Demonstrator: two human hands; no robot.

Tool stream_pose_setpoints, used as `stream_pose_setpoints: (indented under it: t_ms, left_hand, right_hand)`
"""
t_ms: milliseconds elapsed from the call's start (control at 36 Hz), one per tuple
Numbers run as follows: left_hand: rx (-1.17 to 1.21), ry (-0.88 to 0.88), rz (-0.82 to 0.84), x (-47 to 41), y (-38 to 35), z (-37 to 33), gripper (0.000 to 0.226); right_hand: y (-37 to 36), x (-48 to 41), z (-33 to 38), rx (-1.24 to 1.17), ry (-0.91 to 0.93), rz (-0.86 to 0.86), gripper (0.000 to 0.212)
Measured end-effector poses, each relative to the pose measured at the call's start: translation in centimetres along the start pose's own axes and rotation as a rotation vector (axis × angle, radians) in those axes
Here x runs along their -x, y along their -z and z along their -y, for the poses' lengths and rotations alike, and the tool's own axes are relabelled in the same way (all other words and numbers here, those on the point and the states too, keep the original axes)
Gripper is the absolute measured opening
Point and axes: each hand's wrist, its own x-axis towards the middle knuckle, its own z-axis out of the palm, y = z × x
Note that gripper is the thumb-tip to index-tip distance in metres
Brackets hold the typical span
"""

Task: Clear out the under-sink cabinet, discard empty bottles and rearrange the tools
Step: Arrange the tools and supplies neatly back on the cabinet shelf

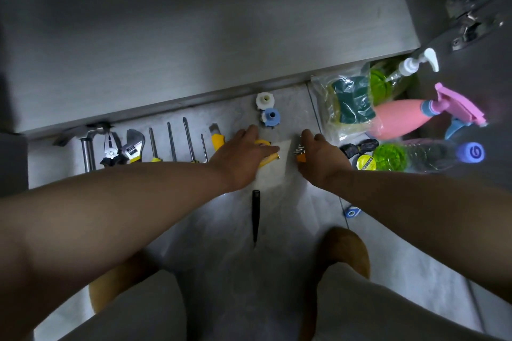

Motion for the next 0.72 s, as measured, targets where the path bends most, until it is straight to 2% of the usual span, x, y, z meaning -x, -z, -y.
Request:
stream_pose_setpoints:
  t_ms: [250, 361, 444, 528, 611, 722]
  left_hand:
    - [0.326, 0.153, 0.04, -1.8, 0.0, -2.9, 0.084]
    - [0.447, 0.118, 0.03, -1.3, 0.4, -2.5, 0.078]
    - [0.445, 0.041, -0.007, -0.2, 0.8, -1.4, 0.073]
    - [0.309, -0.018, -0.058, 1.0, 1.1, 0.2, 0.062]
    - [0.087, -0.058, -0.136, 2.5, 1.4, 1.9, 0.047]
    - [-0.121, -0.137, -0.198, 4.5, 1.8, 4.1, 0.046]
  right_hand:
    - [0.0, 0.6, -0.7, -0.019, 0.011, 0.053, 0.055]
    - [-0.1, 1.0, -0.8, -0.014, 0.024, 0.055, 0.054]
    - [0.0, 1.5, -0.5, 0.041, 0.027, -0.008, 0.057]
    - [0.0, 2.3, 0.3, 0.061, 0.218, -0.065, 0.055]
    - [-0.5, 3.3, 2.0, 0.122, 0.495, 0.056, 0.049]
    - [-2.6, 4.2, 3.8, 0.279, 0.772, 0.106, 0.066]
